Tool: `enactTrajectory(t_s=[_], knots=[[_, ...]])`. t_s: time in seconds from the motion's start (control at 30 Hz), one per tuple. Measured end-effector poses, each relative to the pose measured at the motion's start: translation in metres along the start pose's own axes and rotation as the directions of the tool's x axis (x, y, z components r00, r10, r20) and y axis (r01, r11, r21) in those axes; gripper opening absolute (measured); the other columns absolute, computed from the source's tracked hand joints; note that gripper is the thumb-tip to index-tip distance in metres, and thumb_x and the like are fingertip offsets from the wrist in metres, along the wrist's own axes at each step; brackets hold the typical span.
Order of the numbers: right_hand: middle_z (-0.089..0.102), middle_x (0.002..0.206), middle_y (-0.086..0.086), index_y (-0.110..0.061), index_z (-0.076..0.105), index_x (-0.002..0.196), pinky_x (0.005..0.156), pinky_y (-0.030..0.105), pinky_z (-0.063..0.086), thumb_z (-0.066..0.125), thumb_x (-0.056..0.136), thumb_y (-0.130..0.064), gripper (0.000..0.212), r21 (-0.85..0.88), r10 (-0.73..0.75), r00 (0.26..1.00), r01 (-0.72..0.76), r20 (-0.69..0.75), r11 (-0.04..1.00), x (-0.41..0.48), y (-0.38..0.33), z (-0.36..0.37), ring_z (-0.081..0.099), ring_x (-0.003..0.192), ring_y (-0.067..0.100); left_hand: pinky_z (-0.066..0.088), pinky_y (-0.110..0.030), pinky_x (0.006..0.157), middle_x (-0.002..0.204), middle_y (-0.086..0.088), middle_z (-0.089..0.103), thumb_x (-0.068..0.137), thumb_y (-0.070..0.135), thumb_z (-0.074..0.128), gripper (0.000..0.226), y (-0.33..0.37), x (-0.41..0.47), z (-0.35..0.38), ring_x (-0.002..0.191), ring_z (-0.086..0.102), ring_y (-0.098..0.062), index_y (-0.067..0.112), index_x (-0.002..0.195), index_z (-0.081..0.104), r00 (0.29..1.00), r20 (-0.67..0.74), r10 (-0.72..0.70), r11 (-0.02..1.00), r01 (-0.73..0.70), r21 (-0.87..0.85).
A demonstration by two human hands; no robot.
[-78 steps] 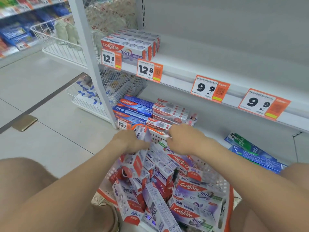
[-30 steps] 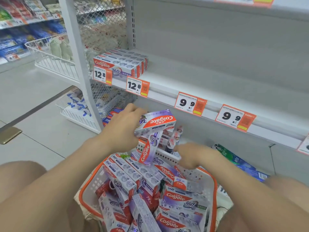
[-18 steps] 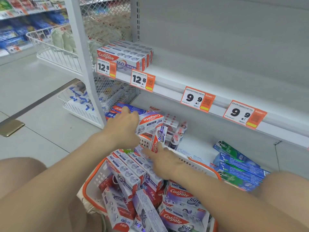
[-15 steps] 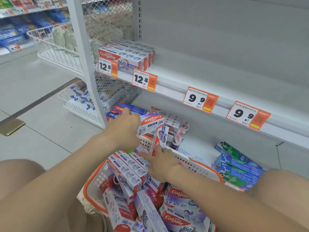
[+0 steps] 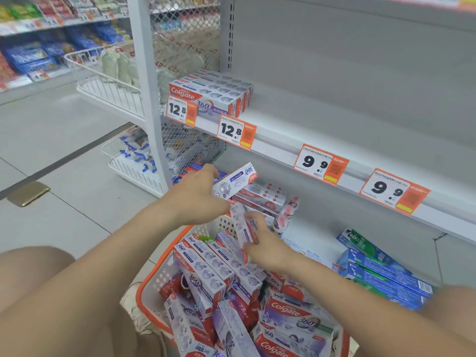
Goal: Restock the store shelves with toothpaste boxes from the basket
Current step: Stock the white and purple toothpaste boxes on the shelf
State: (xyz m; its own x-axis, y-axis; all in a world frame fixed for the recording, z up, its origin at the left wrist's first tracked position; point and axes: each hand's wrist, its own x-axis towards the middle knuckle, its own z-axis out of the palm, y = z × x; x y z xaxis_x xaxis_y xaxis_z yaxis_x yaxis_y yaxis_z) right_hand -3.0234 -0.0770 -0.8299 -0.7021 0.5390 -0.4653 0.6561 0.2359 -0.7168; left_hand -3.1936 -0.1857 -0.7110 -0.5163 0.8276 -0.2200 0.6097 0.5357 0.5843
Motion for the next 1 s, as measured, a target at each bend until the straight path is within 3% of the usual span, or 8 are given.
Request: enactTrajectory(t_s=[0.13, 0.23, 0.33, 0.4, 0.53, 0.63, 0.77, 1.0], knots=[[0.076, 0.110, 0.011, -0.042, 0.023, 0.141, 0.069, 0.043, 0.061, 0.067, 0.090, 0.002, 0.080, 0.670, 0.103, 0.995, -0.067, -0.014, 0.740, -0.046, -0.017, -0.020, 0.070, 0.075, 0.023, 0.049, -0.031, 0.065, 0.120, 0.001, 0.064, 0.080, 0.021, 0.078, 0.066, 0.007, -0.008, 0.000, 0.095, 0.064, -0.018, 0.028, 0.136, 0.045, 1.000, -0.020, 0.002, 0.989, -0.005, -0.150], [0.078, 0.110, 0.016, -0.008, 0.050, 0.137, 0.082, 0.048, 0.061, 0.061, 0.090, 0.009, 0.051, 0.792, 0.049, 0.998, -0.069, 0.050, 0.607, -0.069, -0.020, -0.035, 0.074, 0.088, 0.029, 0.052, -0.033, 0.061, 0.110, -0.001, 0.065, 0.083, 0.015, 0.079, 0.061, 0.014, -0.012, -0.001, 0.083, 0.067, -0.022, 0.031, 0.131, 0.045, 0.997, -0.012, -0.070, 0.929, 0.061, -0.365], [0.079, 0.108, 0.014, -0.002, 0.056, 0.129, 0.082, 0.050, 0.063, 0.069, 0.080, 0.007, 0.051, 0.794, -0.025, 0.999, 0.051, -0.045, 0.606, -0.084, -0.024, -0.045, 0.075, 0.091, 0.029, 0.061, -0.050, 0.082, 0.111, -0.004, 0.069, 0.071, 0.017, 0.087, 0.067, 0.024, -0.017, -0.003, 0.096, 0.072, -0.031, 0.031, 0.127, 0.052, 0.992, 0.031, -0.125, 0.835, 0.122, -0.536], [0.079, 0.102, 0.008, -0.010, 0.054, 0.127, 0.069, 0.038, 0.064, 0.077, 0.082, 0.005, 0.052, 0.708, -0.057, 0.982, 0.171, -0.182, 0.686, -0.093, -0.030, -0.053, 0.077, 0.086, 0.024, 0.060, -0.058, 0.093, 0.116, -0.005, 0.072, 0.057, 0.021, 0.091, 0.086, 0.030, -0.020, -0.003, 0.104, 0.074, -0.031, 0.024, 0.135, 0.054, 0.991, 0.068, -0.112, 0.783, 0.131, -0.608], [0.078, 0.108, -0.009, -0.029, 0.057, 0.125, 0.076, 0.030, 0.061, 0.083, 0.085, -0.037, 0.049, 0.514, -0.113, 0.875, 0.376, -0.471, 0.771, -0.095, -0.036, -0.073, 0.076, 0.095, 0.012, 0.060, -0.059, 0.091, 0.116, -0.001, 0.075, 0.049, 0.029, 0.098, 0.094, 0.038, -0.019, 0.007, 0.103, 0.076, -0.027, 0.019, 0.135, 0.061, 0.992, 0.122, -0.036, 0.776, 0.104, -0.622], [0.076, 0.114, -0.012, -0.035, 0.056, 0.125, 0.087, 0.039, 0.061, 0.067, 0.090, -0.057, 0.043, 0.519, -0.103, 0.855, 0.400, -0.509, 0.755, -0.089, -0.037, -0.079, 0.075, 0.102, 0.009, 0.062, -0.052, 0.088, 0.114, 0.001, 0.070, 0.059, 0.023, 0.098, 0.081, 0.045, -0.020, 0.014, 0.096, 0.075, -0.022, 0.033, 0.127, 0.056, 0.996, 0.086, 0.008, 0.836, 0.041, -0.547], [0.076, 0.115, 0.004, -0.024, 0.049, 0.131, 0.090, 0.049, 0.062, 0.065, 0.100, -0.043, 0.040, 0.614, -0.043, 0.876, 0.371, -0.481, 0.696, -0.079, -0.036, -0.079, 0.077, 0.099, 0.019, 0.063, -0.038, 0.070, 0.093, 0.006, 0.077, 0.073, 0.013, 0.090, 0.074, 0.047, -0.020, 0.018, 0.078, 0.076, -0.015, 0.035, 0.124, 0.042, 0.992, 0.041, 0.123, 0.904, -0.095, -0.417], [0.080, 0.105, 0.002, -0.030, 0.038, 0.131, 0.077, 0.050, 0.065, 0.071, 0.099, -0.019, 0.047, 0.608, -0.104, 0.894, 0.378, -0.436, 0.698, -0.081, -0.037, -0.076, 0.079, 0.089, 0.028, 0.061, -0.049, 0.093, 0.115, 0.003, 0.077, 0.095, 0.012, 0.070, 0.047, 0.049, -0.019, 0.019, 0.102, 0.076, -0.019, 0.027, 0.135, 0.052, 0.980, 0.127, 0.156, 0.798, -0.050, -0.600]])
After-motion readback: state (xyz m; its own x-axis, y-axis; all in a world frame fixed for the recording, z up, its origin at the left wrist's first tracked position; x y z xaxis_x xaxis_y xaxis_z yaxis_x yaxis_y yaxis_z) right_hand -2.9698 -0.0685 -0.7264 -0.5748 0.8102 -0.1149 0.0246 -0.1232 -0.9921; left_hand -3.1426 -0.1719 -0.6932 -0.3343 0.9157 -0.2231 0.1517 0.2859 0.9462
